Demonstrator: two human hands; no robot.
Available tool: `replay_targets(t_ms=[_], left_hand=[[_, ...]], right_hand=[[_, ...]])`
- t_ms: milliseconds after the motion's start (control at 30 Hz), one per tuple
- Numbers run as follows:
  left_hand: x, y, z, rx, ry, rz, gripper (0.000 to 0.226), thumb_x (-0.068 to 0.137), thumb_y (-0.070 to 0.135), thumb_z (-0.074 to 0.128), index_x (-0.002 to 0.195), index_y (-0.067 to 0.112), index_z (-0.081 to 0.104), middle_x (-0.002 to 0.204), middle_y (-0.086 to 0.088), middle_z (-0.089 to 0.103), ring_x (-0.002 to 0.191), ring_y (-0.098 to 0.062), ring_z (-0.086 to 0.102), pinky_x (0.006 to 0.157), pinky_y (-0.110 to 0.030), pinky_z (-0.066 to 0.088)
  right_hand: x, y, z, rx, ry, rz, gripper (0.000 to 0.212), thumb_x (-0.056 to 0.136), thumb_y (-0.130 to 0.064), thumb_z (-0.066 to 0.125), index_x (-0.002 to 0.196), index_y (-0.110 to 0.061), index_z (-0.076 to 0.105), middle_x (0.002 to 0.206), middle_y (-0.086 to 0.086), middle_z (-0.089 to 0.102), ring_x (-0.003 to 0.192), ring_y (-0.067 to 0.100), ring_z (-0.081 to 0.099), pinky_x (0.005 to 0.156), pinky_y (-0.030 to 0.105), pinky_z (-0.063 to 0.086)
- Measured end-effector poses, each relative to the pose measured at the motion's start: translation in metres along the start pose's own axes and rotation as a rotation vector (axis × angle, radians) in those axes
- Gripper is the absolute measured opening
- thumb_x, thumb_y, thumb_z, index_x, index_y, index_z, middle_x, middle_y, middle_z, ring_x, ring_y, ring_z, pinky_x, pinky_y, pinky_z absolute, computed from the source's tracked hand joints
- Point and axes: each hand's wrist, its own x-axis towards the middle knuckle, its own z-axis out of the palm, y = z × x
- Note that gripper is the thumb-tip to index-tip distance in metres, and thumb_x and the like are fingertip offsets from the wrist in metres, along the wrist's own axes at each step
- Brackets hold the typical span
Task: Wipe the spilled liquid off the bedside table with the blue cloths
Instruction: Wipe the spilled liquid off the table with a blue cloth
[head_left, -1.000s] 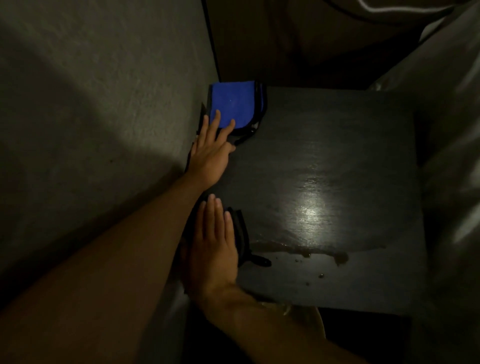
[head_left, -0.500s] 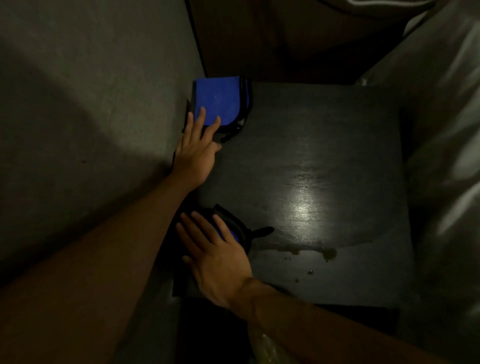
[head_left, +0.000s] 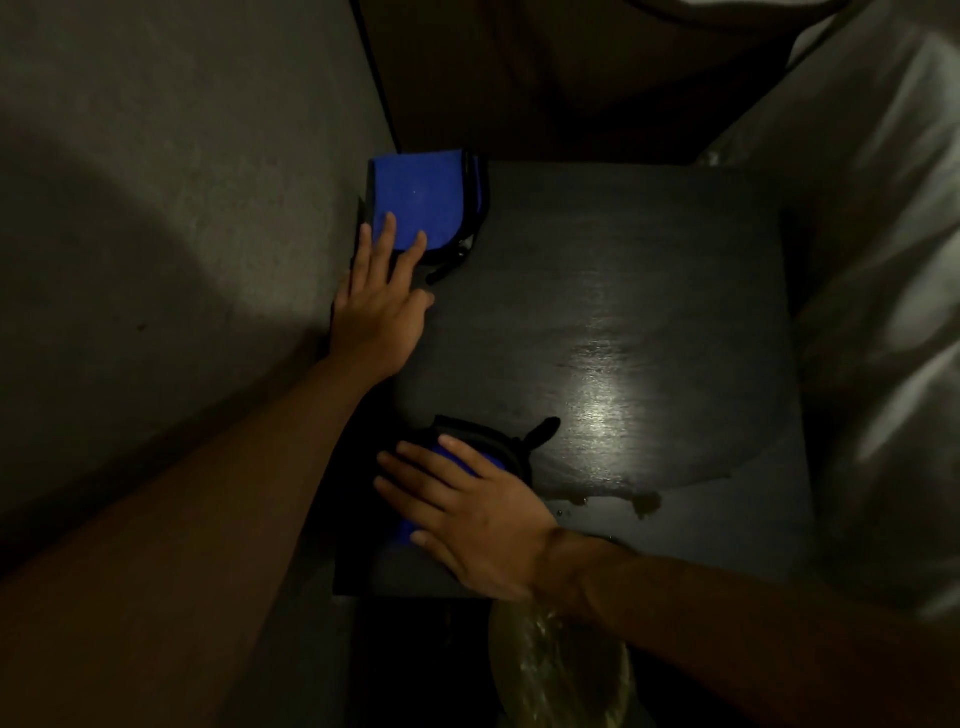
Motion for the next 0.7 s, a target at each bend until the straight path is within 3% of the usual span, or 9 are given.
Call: replay_targets(t_ms=[200, 300, 367, 500, 600, 700], left_hand=[[0.002, -0.005, 0.002, 0.13, -0.01, 0.058, 0.067, 0.091, 0.044, 0.023, 0.153, 0.022, 0.022, 0.164, -0.007, -0.007, 0.15, -0.031, -0.012, 0.12, -0.052, 0.008], [-0.002, 0.002, 0.0, 0.032, 0.03, 0.003, 0.07, 0.095, 0.035, 0.043, 0.154, 0.028, 0.008, 0.164, -0.005, -0.008, 0.15, -0.029, -0.009, 0.118, -0.052, 0.013], [-0.003, 0.005, -0.002, 0.051, 0.042, 0.014, 0.072, 0.094, 0.034, 0.045, 0.155, 0.028, 0.007, 0.164, -0.007, -0.007, 0.15, -0.031, -0.008, 0.118, -0.052, 0.013], [0.001, -0.006, 0.0, 0.124, -0.037, 0.065, 0.067, 0.091, 0.046, 0.018, 0.15, 0.017, 0.032, 0.165, -0.008, -0.003, 0.15, -0.033, -0.011, 0.12, -0.054, 0.008], [-0.002, -0.001, -0.004, -0.112, 0.017, 0.011, 0.058, 0.098, 0.034, 0.034, 0.154, 0.025, 0.02, 0.165, -0.006, 0.0, 0.151, -0.029, -0.007, 0.121, -0.051, 0.006], [-0.007, 0.006, -0.01, -0.162, 0.054, 0.012, 0.061, 0.099, 0.029, 0.04, 0.155, 0.026, 0.015, 0.165, -0.006, -0.001, 0.151, -0.027, -0.006, 0.122, -0.05, 0.005]], right_hand=[[-0.017, 0.022, -0.005, -0.011, -0.015, -0.039, 0.058, 0.107, -0.039, 0.031, 0.161, -0.021, 0.018, 0.17, 0.003, 0.013, 0.157, 0.022, 0.002, 0.126, 0.043, -0.002], [-0.031, 0.033, -0.008, -0.031, -0.008, -0.026, 0.058, 0.107, -0.039, 0.03, 0.161, -0.021, 0.019, 0.17, 0.003, 0.013, 0.157, 0.022, 0.004, 0.126, 0.043, -0.002], [-0.042, 0.043, -0.01, -0.054, -0.018, -0.02, 0.058, 0.107, -0.039, 0.029, 0.161, -0.021, 0.018, 0.17, 0.003, 0.013, 0.157, 0.022, 0.004, 0.126, 0.043, -0.002], [-0.063, 0.062, -0.013, -0.068, -0.039, -0.013, 0.059, 0.107, -0.04, 0.031, 0.162, -0.021, 0.019, 0.17, 0.003, 0.011, 0.157, 0.021, 0.002, 0.126, 0.043, -0.001], [-0.078, 0.076, -0.016, -0.079, -0.065, -0.008, 0.059, 0.108, -0.041, 0.028, 0.162, -0.022, 0.017, 0.17, 0.002, 0.009, 0.157, 0.02, 0.0, 0.126, 0.043, 0.0], [-0.091, 0.086, -0.018, -0.102, -0.085, 0.0, 0.059, 0.108, -0.042, 0.027, 0.162, -0.022, 0.015, 0.17, 0.003, 0.007, 0.157, 0.021, 0.0, 0.126, 0.044, 0.001]])
